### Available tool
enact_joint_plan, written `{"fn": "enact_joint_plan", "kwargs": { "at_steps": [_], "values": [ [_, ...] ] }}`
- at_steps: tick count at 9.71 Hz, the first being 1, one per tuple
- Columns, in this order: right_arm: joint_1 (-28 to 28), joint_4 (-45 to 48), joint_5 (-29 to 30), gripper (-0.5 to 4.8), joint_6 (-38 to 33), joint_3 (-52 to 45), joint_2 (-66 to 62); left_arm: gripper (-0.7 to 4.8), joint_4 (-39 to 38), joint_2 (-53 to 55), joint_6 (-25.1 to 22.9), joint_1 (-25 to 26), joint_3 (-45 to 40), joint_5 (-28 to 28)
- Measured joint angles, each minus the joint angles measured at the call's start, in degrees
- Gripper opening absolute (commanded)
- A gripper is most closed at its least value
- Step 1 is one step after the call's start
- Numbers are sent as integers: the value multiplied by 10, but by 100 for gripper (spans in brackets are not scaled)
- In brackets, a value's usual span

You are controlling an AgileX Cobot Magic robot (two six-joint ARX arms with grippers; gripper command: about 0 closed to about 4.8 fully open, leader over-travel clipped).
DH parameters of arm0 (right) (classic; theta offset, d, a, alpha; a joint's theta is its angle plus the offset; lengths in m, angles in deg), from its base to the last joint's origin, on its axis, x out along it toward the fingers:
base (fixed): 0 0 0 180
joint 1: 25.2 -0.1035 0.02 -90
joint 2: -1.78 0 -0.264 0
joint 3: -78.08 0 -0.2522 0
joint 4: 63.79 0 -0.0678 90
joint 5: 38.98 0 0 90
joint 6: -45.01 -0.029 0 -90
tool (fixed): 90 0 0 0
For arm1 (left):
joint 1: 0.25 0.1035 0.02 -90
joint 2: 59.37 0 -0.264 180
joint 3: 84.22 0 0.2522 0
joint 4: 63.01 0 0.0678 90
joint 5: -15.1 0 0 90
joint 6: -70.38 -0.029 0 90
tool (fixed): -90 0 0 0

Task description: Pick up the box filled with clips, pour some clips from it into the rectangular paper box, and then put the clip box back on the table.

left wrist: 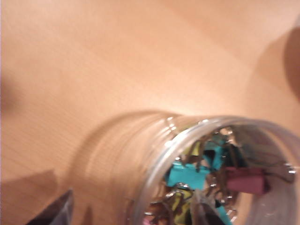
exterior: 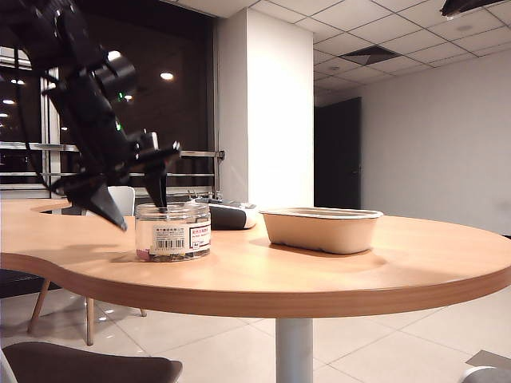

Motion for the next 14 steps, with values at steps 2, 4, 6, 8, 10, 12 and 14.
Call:
{"fn": "enact_joint_plan", "kwargs": {
  "at_steps": [2, 4, 6, 8, 10, 12, 14],
  "values": [
    [0, 0, 0, -6, 0, 0, 0, 295, -2, 6, 0, 0, 0, -1],
    [0, 0, 0, -6, 0, 0, 0, 119, -1, 7, 0, 0, 0, -6],
    [0, 0, 0, -5, 0, 0, 0, 105, 3, 14, 0, 0, 0, -6],
    [0, 0, 0, -6, 0, 0, 0, 41, 5, 14, 0, 0, 0, -6],
    [0, 0, 0, -5, 0, 0, 0, -5, 7, 15, -1, 0, 0, -7],
    [0, 0, 0, -6, 0, 0, 0, -5, 10, 15, -1, 0, 0, -7],
    [0, 16, 45, 193, -22, 0, -147, -5, -20, -1, -1, -5, 47, -10]
  ]
}}
